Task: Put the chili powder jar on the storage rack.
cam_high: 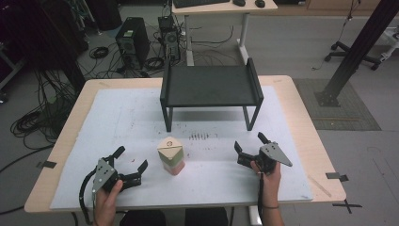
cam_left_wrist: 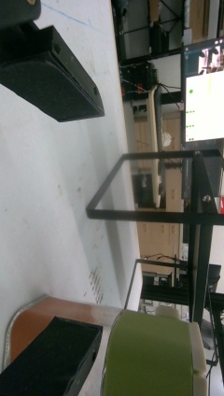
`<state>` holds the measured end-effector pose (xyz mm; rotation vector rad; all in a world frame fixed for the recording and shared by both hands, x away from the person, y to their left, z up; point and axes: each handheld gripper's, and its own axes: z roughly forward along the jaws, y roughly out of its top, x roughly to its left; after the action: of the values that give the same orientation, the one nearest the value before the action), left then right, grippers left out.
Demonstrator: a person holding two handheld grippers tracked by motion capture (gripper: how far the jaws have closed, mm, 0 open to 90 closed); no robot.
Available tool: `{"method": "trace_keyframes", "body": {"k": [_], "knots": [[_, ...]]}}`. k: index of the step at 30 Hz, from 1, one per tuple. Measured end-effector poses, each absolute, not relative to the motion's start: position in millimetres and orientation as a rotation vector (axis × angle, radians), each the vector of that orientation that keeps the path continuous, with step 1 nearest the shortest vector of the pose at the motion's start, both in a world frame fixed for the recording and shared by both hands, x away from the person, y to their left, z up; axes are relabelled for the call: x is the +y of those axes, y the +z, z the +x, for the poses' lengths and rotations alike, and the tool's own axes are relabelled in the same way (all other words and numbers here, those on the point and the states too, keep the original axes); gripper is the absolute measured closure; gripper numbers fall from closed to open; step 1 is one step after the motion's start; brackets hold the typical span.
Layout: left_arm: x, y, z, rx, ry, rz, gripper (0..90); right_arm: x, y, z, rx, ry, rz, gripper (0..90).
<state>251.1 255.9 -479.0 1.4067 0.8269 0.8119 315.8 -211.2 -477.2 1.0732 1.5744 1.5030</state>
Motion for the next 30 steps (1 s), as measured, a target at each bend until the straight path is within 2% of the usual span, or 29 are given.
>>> {"method": "trace_keyframes", "body": {"k": [30], "knots": [[235.8, -478.9, 234.7, 0.796, 0.775, 1.424, 0.3, -210.8, -477.2, 315.7, 1.578, 1.499, 1.065, 2.0]]}}
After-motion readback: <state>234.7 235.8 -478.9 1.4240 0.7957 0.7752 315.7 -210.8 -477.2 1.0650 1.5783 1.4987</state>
